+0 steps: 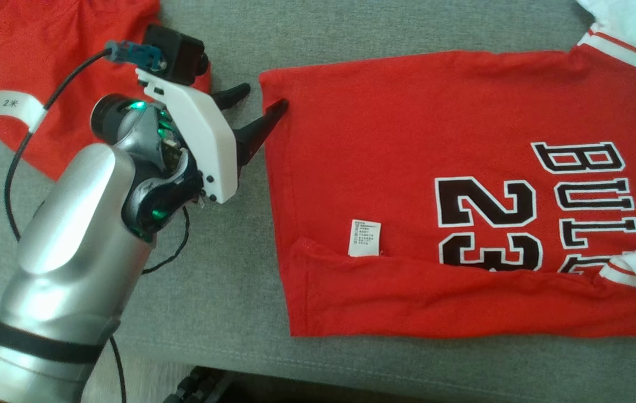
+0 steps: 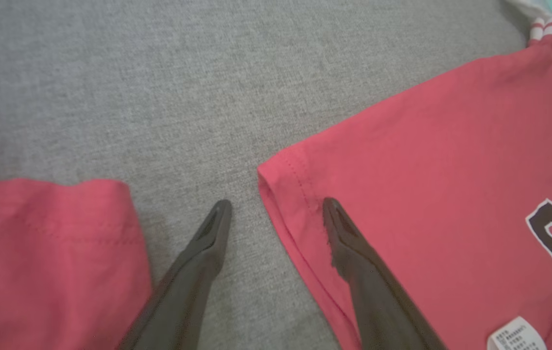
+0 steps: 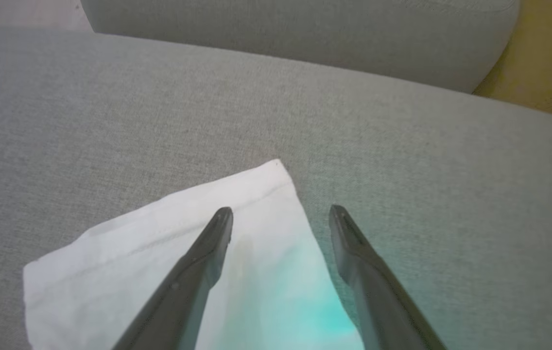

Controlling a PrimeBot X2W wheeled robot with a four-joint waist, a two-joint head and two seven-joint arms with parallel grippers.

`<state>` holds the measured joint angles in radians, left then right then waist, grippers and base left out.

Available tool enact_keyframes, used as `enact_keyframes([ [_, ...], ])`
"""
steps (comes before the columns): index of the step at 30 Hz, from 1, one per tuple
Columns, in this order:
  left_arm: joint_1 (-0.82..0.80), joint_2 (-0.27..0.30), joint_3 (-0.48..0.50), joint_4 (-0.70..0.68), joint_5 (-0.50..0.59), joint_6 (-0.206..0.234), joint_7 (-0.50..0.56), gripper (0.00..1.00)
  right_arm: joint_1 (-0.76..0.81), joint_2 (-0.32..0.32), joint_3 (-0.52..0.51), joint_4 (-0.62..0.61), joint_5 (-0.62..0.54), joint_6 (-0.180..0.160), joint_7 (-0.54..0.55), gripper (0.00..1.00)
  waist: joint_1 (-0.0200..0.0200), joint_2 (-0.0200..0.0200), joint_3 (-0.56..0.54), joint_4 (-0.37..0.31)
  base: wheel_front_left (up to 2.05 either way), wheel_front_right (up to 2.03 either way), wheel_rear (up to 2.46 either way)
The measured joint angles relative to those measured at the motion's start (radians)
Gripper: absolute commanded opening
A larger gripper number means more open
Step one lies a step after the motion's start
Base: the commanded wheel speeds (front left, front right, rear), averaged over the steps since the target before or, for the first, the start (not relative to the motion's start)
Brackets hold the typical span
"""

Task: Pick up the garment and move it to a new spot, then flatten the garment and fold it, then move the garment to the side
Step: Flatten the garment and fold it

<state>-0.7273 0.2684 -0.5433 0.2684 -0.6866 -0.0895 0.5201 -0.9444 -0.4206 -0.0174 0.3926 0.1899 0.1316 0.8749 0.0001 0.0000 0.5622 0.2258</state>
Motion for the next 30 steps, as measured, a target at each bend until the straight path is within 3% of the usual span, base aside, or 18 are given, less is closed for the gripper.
enact_keyframes([
  [13,-0.061,0.000,-0.031,0.052,-0.008,-0.030,0.006,1.00,-0.066,0.025,0.037,0.114,-0.023,0.000,-0.047,1.00,-0.0001,0.0000,0.018,-0.004,0.00,0.00,0.00],
  [30,-0.099,0.001,-0.061,0.056,-0.022,-0.035,-0.001,1.00,-0.135,0.037,0.064,0.212,-0.067,0.000,-0.097,1.00,-0.0001,0.0000,0.042,0.010,0.00,0.00,0.00],
])
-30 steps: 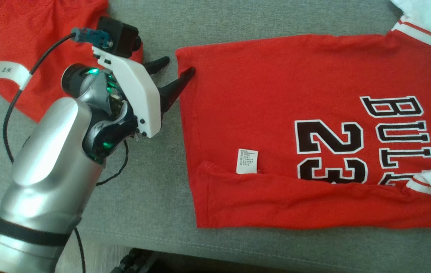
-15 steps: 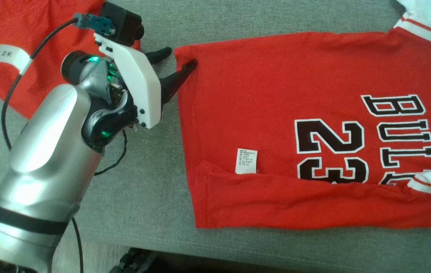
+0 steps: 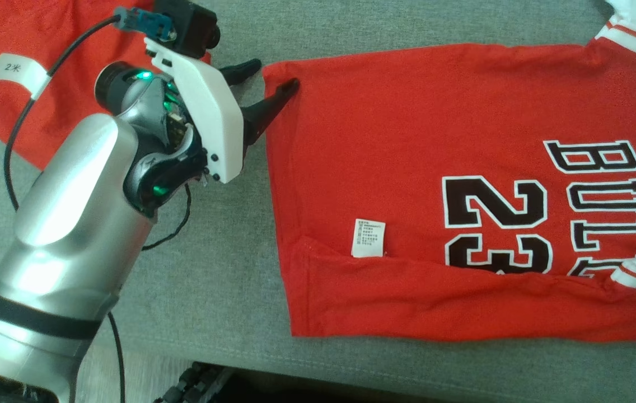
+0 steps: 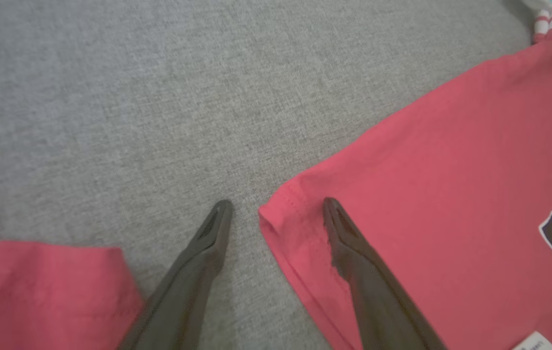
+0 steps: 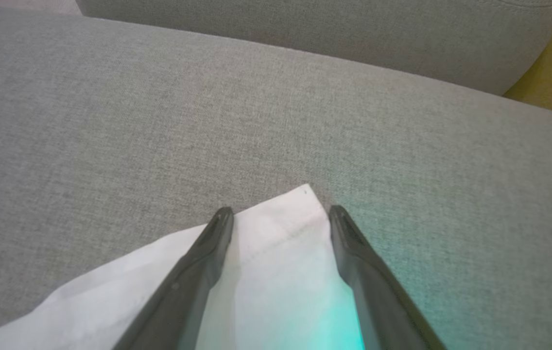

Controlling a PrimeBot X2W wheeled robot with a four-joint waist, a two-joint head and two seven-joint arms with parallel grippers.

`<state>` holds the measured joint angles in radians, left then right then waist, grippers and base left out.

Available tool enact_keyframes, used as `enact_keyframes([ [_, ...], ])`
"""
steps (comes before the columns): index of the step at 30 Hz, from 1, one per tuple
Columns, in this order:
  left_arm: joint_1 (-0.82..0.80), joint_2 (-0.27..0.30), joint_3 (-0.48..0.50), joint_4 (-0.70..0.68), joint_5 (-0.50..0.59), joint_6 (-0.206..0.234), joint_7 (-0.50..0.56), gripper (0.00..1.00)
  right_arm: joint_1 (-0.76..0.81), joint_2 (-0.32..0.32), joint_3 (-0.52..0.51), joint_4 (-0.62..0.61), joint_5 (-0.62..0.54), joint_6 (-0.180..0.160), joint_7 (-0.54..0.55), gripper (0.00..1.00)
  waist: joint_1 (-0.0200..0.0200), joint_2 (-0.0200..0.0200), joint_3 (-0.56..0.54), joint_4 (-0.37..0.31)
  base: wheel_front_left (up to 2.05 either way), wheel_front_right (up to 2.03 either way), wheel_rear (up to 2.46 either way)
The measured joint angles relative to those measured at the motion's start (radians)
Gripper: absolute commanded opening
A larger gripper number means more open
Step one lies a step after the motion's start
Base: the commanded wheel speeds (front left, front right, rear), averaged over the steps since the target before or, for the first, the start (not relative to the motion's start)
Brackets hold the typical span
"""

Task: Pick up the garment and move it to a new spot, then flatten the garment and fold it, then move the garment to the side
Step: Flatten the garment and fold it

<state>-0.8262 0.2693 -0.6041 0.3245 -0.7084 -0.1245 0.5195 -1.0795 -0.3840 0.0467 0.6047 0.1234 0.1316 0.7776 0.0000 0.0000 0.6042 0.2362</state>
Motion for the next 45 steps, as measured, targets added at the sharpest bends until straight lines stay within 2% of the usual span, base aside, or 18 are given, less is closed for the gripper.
enact_keyframes([
  [1,0.000,0.000,0.000,-0.001,0.000,0.000,-0.002,1.00,-0.001,0.000,0.002,0.000,0.000,0.000,-0.002,1.00,0.0000,0.0000,0.002,0.000,0.00,0.00,0.00],
  [2,-0.001,0.000,0.000,-0.001,0.000,0.000,-0.002,1.00,-0.003,0.000,0.004,0.002,0.000,0.000,-0.002,0.95,0.0000,0.0000,0.002,0.000,0.00,0.00,0.00],
  [3,-0.002,0.001,-0.001,-0.001,-0.001,0.000,-0.002,1.00,-0.004,-0.001,0.007,0.004,0.002,0.000,-0.002,0.78,0.0000,0.0000,0.002,0.000,0.00,0.00,0.00],
  [4,-0.002,0.001,-0.001,-0.001,-0.001,0.000,-0.002,1.00,-0.004,-0.001,0.007,0.004,0.002,0.000,-0.002,0.48,0.0000,0.0000,0.002,0.000,0.00,0.00,0.00],
  [5,-0.002,0.002,-0.002,-0.001,-0.007,0.000,-0.002,1.00,-0.010,0.000,0.012,0.010,0.009,0.000,-0.002,0.35,0.0000,0.0000,0.002,-0.001,0.00,0.00,0.00],
  [6,-0.002,0.002,-0.002,-0.001,-0.007,0.000,-0.002,1.00,-0.010,0.000,0.012,0.010,0.009,0.000,-0.002,0.27,0.0000,0.0000,0.002,-0.001,0.00,0.00,0.00],
  [8,-0.002,0.004,-0.002,-0.002,-0.008,0.000,-0.002,1.00,-0.016,0.001,0.019,0.015,0.013,0.000,-0.002,0.04,0.0000,0.0000,0.003,-0.003,0.00,0.00,0.00],
  [9,-0.002,0.006,-0.003,-0.003,-0.011,0.000,-0.002,1.00,-0.016,0.001,0.021,0.018,0.015,0.000,-0.002,0.00,0.0000,0.0000,0.003,-0.005,0.00,0.00,0.00],
  [13,-0.003,0.011,-0.008,-0.003,-0.026,0.000,-0.002,1.00,-0.016,0.001,0.029,0.024,0.027,0.000,-0.002,0.00,0.0000,0.0000,0.000,-0.010,0.00,0.00,0.00],
  [14,-0.003,0.012,-0.012,-0.004,-0.026,0.000,-0.002,0.80,-0.016,0.001,0.031,0.026,0.028,0.000,-0.002,0.00,0.0000,0.0000,-0.001,-0.011,0.00,0.00,0.00],
  [15,-0.003,0.014,-0.015,-0.005,-0.026,0.000,-0.002,0.42,-0.016,0.001,0.034,0.028,0.036,0.000,-0.002,0.00,0.0000,0.0000,-0.003,-0.013,0.00,0.00,0.00],
  [16,-0.004,0.017,-0.022,-0.003,-0.032,0.001,-0.002,0.42,-0.015,0.001,0.035,0.033,0.047,0.000,-0.014,0.00,0.0000,0.0000,-0.007,-0.017,0.00,0.00,0.00],
  [17,-0.003,0.018,-0.031,-0.003,-0.039,0.000,-0.002,0.00,-0.015,0.001,0.035,0.036,0.050,0.000,-0.020,0.00,0.0000,0.0000,-0.010,-0.020,0.00,0.00,0.00],
  [24,0.010,0.030,-0.032,-0.004,-0.052,0.002,-0.018,0.00,-0.013,0.003,0.008,0.032,0.086,0.000,-0.087,0.00,0.0001,0.0000,-0.033,-0.042,0.00,0.00,0.00],
  [30,0.078,0.056,-0.027,-0.059,-0.062,0.016,-0.047,0.00,-0.008,0.003,0.002,-0.020,0.147,0.000,-0.128,0.00,0.0001,0.0000,-0.064,-0.065,0.00,0.00,0.00],
  [37,0.162,0.097,0.012,-0.170,-0.080,0.056,-0.095,0.00,0.119,-0.024,0.028,-0.149,0.227,0.000,-0.132,0.00,0.0000,0.0000,-0.106,-0.096,0.00,0.00,0.00],
  [45,0.278,0.137,0.055,-0.299,-0.098,0.099,-0.147,0.00,0.337,-0.078,0.050,-0.365,0.308,0.000,-0.098,0.00,0.0000,0.0000,-0.159,-0.136,0.00,0.00,0.00],
])
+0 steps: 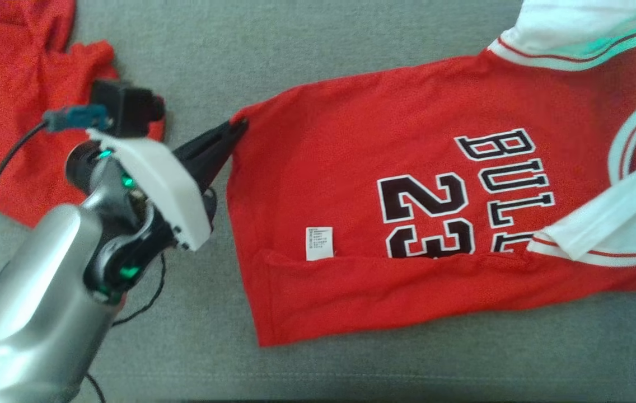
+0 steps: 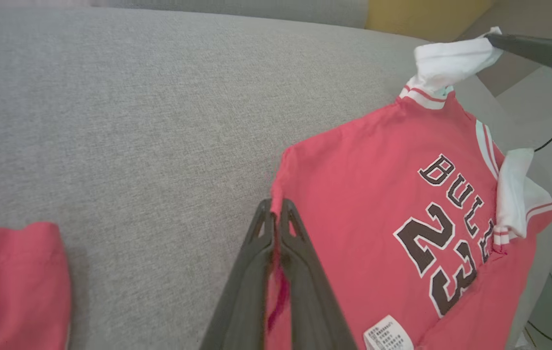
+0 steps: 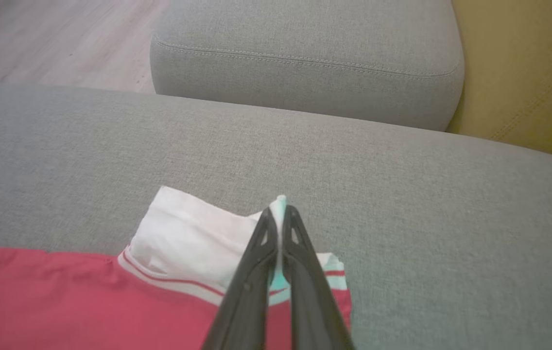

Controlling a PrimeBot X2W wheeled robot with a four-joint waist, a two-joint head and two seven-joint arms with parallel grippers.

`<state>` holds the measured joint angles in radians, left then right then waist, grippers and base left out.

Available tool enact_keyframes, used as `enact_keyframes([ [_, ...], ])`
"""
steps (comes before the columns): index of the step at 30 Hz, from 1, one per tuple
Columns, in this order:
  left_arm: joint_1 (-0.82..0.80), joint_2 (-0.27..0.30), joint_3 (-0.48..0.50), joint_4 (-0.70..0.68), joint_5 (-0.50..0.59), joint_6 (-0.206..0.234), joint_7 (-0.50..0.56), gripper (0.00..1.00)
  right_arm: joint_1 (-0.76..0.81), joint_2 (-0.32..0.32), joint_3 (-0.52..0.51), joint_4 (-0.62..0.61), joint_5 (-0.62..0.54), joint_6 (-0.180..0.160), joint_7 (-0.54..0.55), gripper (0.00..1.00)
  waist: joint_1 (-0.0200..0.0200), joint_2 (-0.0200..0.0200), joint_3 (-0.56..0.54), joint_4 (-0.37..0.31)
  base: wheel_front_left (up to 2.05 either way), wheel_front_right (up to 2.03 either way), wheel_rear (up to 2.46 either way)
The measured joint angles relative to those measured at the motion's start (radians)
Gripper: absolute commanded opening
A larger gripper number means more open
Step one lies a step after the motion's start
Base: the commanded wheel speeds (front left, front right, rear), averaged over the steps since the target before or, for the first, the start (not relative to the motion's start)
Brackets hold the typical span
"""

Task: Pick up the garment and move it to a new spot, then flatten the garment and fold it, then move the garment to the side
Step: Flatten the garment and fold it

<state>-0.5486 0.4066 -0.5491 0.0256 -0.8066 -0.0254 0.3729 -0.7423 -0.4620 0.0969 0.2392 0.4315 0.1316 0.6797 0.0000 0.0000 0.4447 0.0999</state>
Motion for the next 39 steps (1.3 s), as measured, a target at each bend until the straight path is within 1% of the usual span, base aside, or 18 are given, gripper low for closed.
enact_keyframes([
  [6,0.100,0.056,0.021,-0.085,-0.013,0.025,-0.013,0.00,0.172,-0.020,-0.055,-0.161,0.035,0.000,0.039,0.00,0.0000,0.0000,-0.060,-0.027,0.00,0.00,0.00],
  [12,0.210,0.102,0.040,-0.170,-0.015,0.053,-0.014,0.00,0.353,-0.008,-0.128,-0.292,0.037,0.000,0.084,0.00,-0.0001,0.0001,-0.110,-0.057,0.00,0.00,0.00],
  [17,0.322,0.135,0.033,-0.221,-0.020,0.071,-0.014,0.00,0.477,0.039,-0.127,-0.329,0.042,0.000,0.118,0.00,-0.0001,0.0001,-0.130,-0.084,0.00,0.00,0.00],
  [19,0.366,0.144,0.016,-0.226,-0.022,0.082,-0.014,0.00,0.508,0.046,-0.123,-0.330,0.033,0.000,0.121,0.00,-0.0001,0.0000,-0.134,-0.092,0.00,0.00,0.00],
  [20,0.386,0.145,0.010,-0.226,-0.021,0.092,-0.014,0.09,0.515,0.046,-0.114,-0.330,0.023,0.000,0.119,0.07,-0.0001,0.0000,-0.136,-0.094,0.00,0.00,0.00],
  [21,0.406,0.146,0.005,-0.224,-0.017,0.100,-0.015,0.48,0.518,0.045,-0.103,-0.330,0.014,0.000,0.117,0.93,-0.0001,0.0000,-0.137,-0.097,0.00,0.00,0.00],
  [22,0.421,0.149,-0.007,-0.220,-0.005,0.106,-0.015,1.00,0.521,0.044,-0.092,-0.330,0.009,0.000,0.117,1.00,-0.0001,0.0000,-0.139,-0.099,0.00,0.00,0.00],
  [24,0.450,0.153,-0.026,-0.208,0.024,0.119,-0.029,1.00,0.529,0.043,-0.078,-0.330,0.007,0.000,0.118,1.00,-0.0001,0.0001,-0.139,-0.101,0.00,0.00,0.00],
  [25,0.458,0.150,-0.023,-0.195,0.053,0.138,-0.067,1.00,0.531,0.043,-0.082,-0.326,0.007,0.000,0.118,1.00,0.0000,0.0000,-0.140,-0.101,0.00,0.00,0.00],
  [26,0.462,0.142,-0.011,-0.183,0.085,0.168,-0.120,1.00,0.531,0.045,-0.093,-0.324,0.007,0.000,0.114,1.00,-0.0001,0.0001,-0.140,-0.101,0.00,0.00,0.00],
  [28,0.460,0.097,0.041,-0.176,0.132,0.224,-0.256,1.00,0.527,0.049,-0.121,-0.323,0.000,0.000,0.107,1.00,-0.0001,0.0000,-0.136,-0.101,0.00,0.00,0.00],
  [29,0.460,0.097,0.041,-0.176,0.132,0.224,-0.256,1.00,0.527,0.049,-0.121,-0.323,0.000,0.000,0.107,1.00,-0.0001,0.0000,-0.136,-0.101,0.00,0.00,0.00],
  [30,0.457,0.072,0.050,-0.175,0.152,0.241,-0.309,1.00,0.526,0.053,-0.135,-0.320,-0.009,0.000,0.107,1.00,-0.0001,0.0001,-0.132,-0.102,0.00,0.00,0.00],
  [33,0.460,0.002,0.041,-0.146,0.201,0.267,-0.431,1.00,0.523,0.075,-0.159,-0.278,-0.046,0.000,0.107,1.00,-0.0001,0.0001,-0.119,-0.099,0.00,0.00,0.00],
  [36,0.460,-0.032,0.030,-0.103,0.261,0.286,-0.544,1.00,0.511,0.092,-0.160,-0.227,-0.075,0.000,0.113,1.00,-0.0001,0.0001,-0.106,-0.093,0.00,0.00,0.00],
  [39,0.460,-0.080,0.016,-0.072,0.301,0.295,-0.604,1.00,0.475,0.109,-0.167,-0.163,-0.107,0.000,0.118,1.00,0.0000,0.0000,-0.095,-0.081,0.00,0.00,0.00],
])
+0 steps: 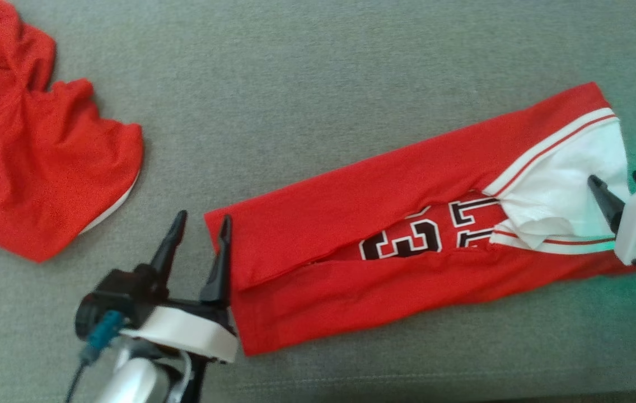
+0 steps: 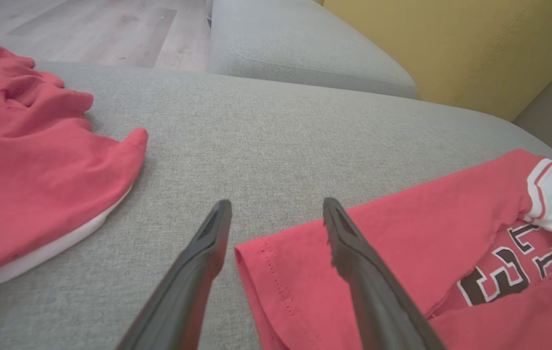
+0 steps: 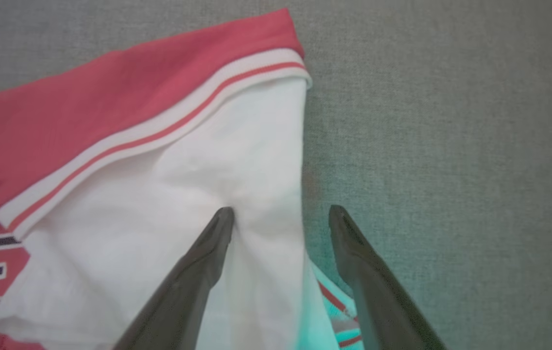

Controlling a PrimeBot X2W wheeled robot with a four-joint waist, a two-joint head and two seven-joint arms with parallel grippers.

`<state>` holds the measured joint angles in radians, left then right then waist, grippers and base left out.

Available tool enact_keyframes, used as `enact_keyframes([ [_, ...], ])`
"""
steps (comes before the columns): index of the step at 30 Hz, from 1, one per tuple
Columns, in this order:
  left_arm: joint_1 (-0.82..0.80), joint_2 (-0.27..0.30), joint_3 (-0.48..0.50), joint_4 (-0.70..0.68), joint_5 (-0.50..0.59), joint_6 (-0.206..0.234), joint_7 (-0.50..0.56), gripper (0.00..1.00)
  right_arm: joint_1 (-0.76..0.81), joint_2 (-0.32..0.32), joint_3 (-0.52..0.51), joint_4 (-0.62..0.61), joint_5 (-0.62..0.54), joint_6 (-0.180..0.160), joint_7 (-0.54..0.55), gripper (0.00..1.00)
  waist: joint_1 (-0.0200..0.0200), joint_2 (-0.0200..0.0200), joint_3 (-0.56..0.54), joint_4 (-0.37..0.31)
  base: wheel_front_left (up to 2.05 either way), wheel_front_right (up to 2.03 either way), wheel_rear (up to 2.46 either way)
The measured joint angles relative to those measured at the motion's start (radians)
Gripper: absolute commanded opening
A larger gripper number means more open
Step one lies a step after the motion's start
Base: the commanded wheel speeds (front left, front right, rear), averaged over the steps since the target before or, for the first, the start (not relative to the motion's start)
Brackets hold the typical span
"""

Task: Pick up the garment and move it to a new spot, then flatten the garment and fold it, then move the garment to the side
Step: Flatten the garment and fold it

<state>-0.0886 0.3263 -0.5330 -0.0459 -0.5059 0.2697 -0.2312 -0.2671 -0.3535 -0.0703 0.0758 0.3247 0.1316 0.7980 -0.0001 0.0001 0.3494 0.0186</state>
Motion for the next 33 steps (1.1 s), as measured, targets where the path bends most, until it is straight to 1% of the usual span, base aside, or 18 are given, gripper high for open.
enact_keyframes([
  [3,-0.001,-0.047,-0.003,0.024,0.050,0.000,-0.017,1.00,-0.034,0.006,-0.007,0.061,-0.011,0.000,0.006,1.00,0.0000,0.0000,0.006,0.017,0.00,0.00,0.00],
  [4,-0.001,-0.061,-0.002,0.030,0.067,-0.006,-0.018,1.00,-0.043,0.015,-0.008,0.081,-0.007,0.000,0.014,1.00,0.0000,0.0000,0.007,0.022,0.00,0.00,0.00],
  [6,-0.001,-0.095,0.010,0.030,0.097,-0.025,-0.018,1.00,-0.060,0.035,-0.008,0.111,0.008,0.000,0.021,1.00,0.0000,0.0000,0.008,0.034,0.00,0.00,0.00],
  [10,0.002,-0.166,0.045,0.041,0.145,-0.079,-0.018,1.00,-0.089,0.035,-0.010,0.153,0.020,0.000,0.031,1.00,0.0000,0.0000,0.002,0.055,0.00,0.00,0.00],
  [11,0.005,-0.182,0.061,0.045,0.156,-0.092,-0.018,1.00,-0.092,0.034,-0.012,0.162,0.020,0.000,0.030,0.37,0.0000,0.0000,0.000,0.059,0.00,0.00,0.00],
  [12,0.008,-0.197,0.076,0.046,0.164,-0.105,-0.019,1.00,-0.094,0.034,-0.013,0.168,0.025,0.000,0.029,0.00,0.0000,0.0000,-0.002,0.063,0.00,0.00,0.00],
  [17,0.045,-0.240,0.144,0.056,0.201,-0.161,-0.019,1.00,-0.093,0.036,-0.017,0.196,0.081,0.000,-0.018,0.00,0.0000,0.0000,-0.015,0.069,0.00,0.00,0.00],
  [19,0.063,-0.250,0.166,0.060,0.211,-0.183,-0.019,1.00,-0.093,0.035,-0.040,0.208,0.091,0.000,-0.040,0.00,0.0000,0.0000,-0.021,0.067,0.00,0.00,0.00],
  [22,0.073,-0.264,0.193,0.067,0.217,-0.203,-0.019,1.00,-0.093,0.020,-0.089,0.218,0.090,0.000,-0.058,0.00,0.0000,0.0000,-0.029,0.059,0.00,0.00,0.00],
  [24,0.078,-0.268,0.201,0.069,0.224,-0.215,-0.019,1.00,-0.093,0.000,-0.126,0.218,0.087,0.000,-0.060,0.00,0.0000,0.0000,-0.035,0.053,0.00,0.00,0.00],
  [25,0.089,-0.270,0.212,0.077,0.224,-0.228,-0.019,1.00,-0.093,-0.036,-0.164,0.214,0.075,0.000,-0.060,0.00,0.0000,0.0000,-0.041,0.046,0.00,0.00,0.00],
  [28,0.095,-0.270,0.219,0.085,0.225,-0.248,-0.019,1.00,-0.093,-0.080,-0.238,0.191,0.050,0.000,-0.059,0.00,0.0000,0.0000,-0.051,0.037,0.00,0.00,0.00],
  [31,0.103,-0.270,0.218,0.085,0.224,-0.252,-0.019,1.00,-0.091,-0.107,-0.290,0.157,0.036,0.000,-0.057,0.00,0.0000,0.0000,-0.064,0.030,0.00,0.00,0.00],
  [33,0.109,-0.270,0.217,0.086,0.224,-0.252,-0.019,1.00,-0.090,-0.113,-0.298,0.117,0.038,0.000,-0.046,0.00,0.0000,0.0000,-0.074,0.026,0.00,0.00,0.00],
])
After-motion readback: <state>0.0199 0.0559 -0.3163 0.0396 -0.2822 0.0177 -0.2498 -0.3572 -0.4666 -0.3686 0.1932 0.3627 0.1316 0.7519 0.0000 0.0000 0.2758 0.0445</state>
